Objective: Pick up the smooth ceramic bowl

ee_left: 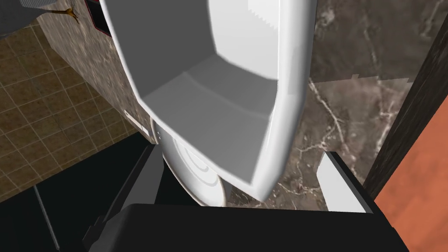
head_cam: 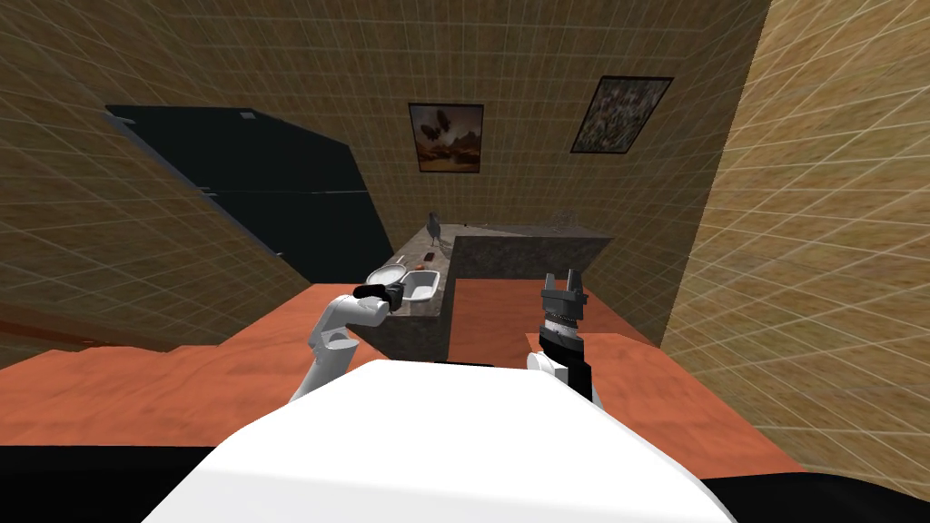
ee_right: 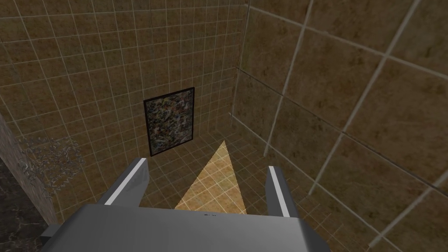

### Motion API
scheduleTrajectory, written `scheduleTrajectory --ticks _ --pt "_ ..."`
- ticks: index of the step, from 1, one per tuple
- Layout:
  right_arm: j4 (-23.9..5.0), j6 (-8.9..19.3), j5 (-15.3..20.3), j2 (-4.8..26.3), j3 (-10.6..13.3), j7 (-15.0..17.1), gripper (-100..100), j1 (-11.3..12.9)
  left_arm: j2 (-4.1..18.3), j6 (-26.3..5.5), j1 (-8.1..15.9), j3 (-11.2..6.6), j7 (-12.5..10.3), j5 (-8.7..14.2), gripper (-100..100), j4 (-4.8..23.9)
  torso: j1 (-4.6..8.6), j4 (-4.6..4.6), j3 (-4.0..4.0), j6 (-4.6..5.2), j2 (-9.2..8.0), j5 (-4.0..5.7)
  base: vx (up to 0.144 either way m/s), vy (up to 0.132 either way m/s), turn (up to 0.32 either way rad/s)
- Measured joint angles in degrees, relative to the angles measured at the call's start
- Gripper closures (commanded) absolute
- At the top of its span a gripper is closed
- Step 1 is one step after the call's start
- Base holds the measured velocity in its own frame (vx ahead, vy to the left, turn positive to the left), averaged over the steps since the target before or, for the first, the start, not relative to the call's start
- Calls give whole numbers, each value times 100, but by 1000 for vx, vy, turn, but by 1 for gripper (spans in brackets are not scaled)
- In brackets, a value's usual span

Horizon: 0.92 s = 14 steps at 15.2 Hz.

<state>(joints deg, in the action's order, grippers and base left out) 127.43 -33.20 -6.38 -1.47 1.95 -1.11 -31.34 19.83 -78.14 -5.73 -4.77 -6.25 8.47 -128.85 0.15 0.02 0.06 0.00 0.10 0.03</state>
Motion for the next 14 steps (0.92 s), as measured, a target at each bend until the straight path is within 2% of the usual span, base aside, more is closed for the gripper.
scheduleTrajectory --ticks 14 --pt "0 0 0 0 0 0 0 0 -57 -1528 343 -60 -227 50 -100 -5 -1 0 -1 0 -1 0 26 -28 -19"
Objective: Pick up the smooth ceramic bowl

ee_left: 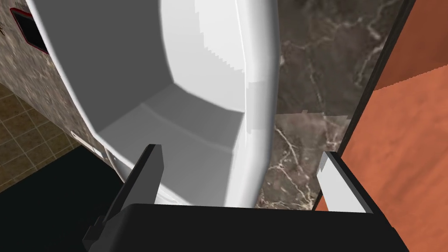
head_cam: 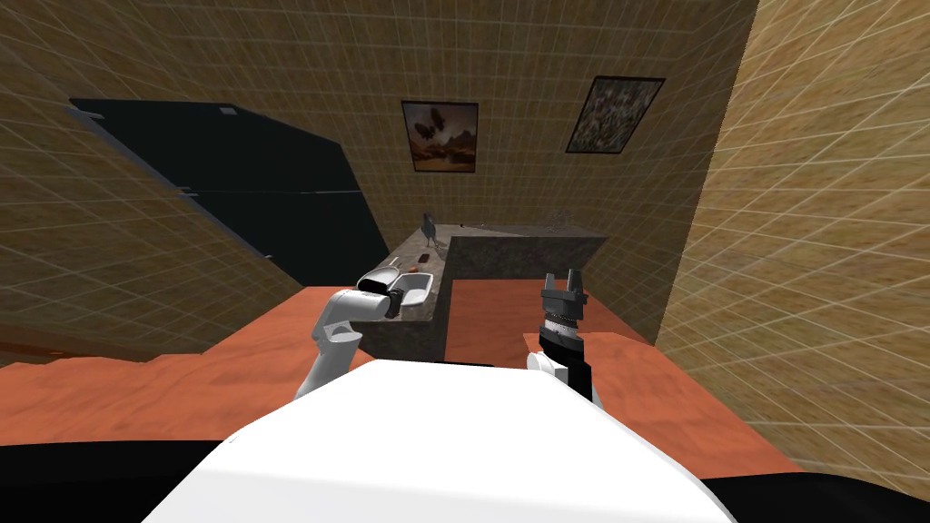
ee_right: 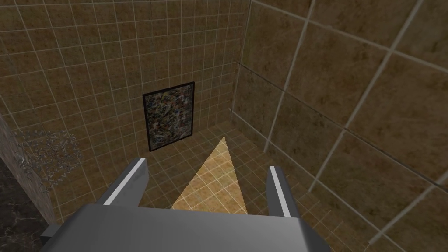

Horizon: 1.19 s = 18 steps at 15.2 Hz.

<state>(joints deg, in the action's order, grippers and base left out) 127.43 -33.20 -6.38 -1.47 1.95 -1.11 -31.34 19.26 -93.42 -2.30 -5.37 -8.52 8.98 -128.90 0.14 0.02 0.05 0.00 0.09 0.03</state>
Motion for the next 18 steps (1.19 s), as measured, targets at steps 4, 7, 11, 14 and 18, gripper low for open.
scheduleTrajectory --ticks 4,7,11,14,18 --pt "0 0 0 0 0 0 0 0 -17 -354 92 -18 -52 16 -100 46 -8 -1 -4 -1 -8 -2 5 -10 14" --pt "0 0 0 0 0 0 0 0 -37 -156 108 -7 -25 -12 -100 282 -14 -2 -6 -1 -10 -4 0 0 0" --pt "0 0 0 0 0 0 0 0 -66 92 133 14 6 -53 100 536 -14 -2 -6 -1 -11 -3 0 0 0" --pt "0 0 0 0 0 0 0 0 -65 90 131 16 10 -53 100 536 -14 -4 -7 -2 -10 -5 0 0 0" --pt "0 0 0 0 0 0 0 0 -52 -43 134 14 -11 -37 100 397 -11 -12 -14 -4 -15 1 3 -2 10"
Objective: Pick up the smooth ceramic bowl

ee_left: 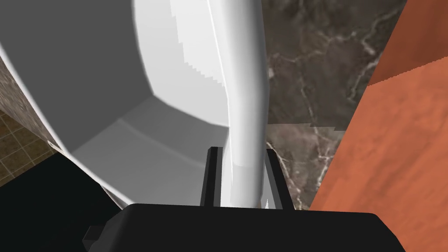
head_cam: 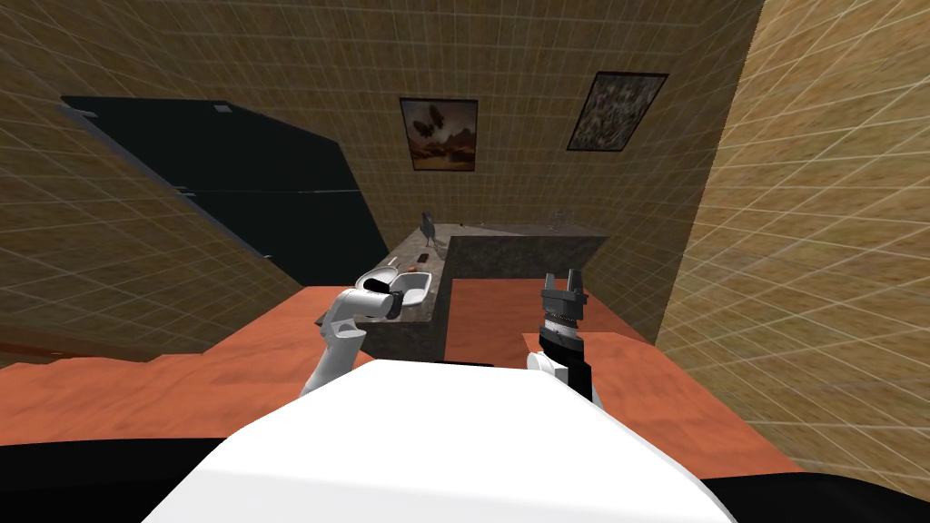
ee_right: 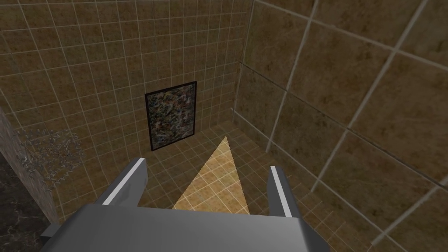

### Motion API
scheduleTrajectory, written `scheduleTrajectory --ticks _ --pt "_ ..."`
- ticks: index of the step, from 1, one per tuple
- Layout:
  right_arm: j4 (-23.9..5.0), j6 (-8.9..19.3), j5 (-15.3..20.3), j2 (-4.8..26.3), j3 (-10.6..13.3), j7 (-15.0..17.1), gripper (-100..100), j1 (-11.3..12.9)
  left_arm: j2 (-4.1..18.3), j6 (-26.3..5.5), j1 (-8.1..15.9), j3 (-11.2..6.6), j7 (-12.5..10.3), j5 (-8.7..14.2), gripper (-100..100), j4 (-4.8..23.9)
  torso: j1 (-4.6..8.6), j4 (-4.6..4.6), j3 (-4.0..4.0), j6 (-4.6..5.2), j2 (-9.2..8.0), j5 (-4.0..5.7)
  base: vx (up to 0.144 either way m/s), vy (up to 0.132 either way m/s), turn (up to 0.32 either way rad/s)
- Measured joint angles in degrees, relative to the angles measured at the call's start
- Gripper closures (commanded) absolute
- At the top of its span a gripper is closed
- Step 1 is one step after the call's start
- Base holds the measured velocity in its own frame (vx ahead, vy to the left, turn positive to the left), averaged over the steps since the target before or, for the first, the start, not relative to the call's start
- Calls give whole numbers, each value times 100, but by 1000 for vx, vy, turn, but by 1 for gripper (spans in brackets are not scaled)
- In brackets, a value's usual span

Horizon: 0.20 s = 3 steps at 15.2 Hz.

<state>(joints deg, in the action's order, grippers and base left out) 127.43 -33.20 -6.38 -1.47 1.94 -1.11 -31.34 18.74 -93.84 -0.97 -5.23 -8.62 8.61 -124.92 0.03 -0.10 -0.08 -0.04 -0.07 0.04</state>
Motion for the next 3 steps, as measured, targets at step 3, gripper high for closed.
scheduleTrajectory --ticks 3 --pt "0 0 0 0 0 0 0 0 24 -201 -26 -21 -27 36 100 -227 5 -5 -6 -1 -8 4 0 0 0"
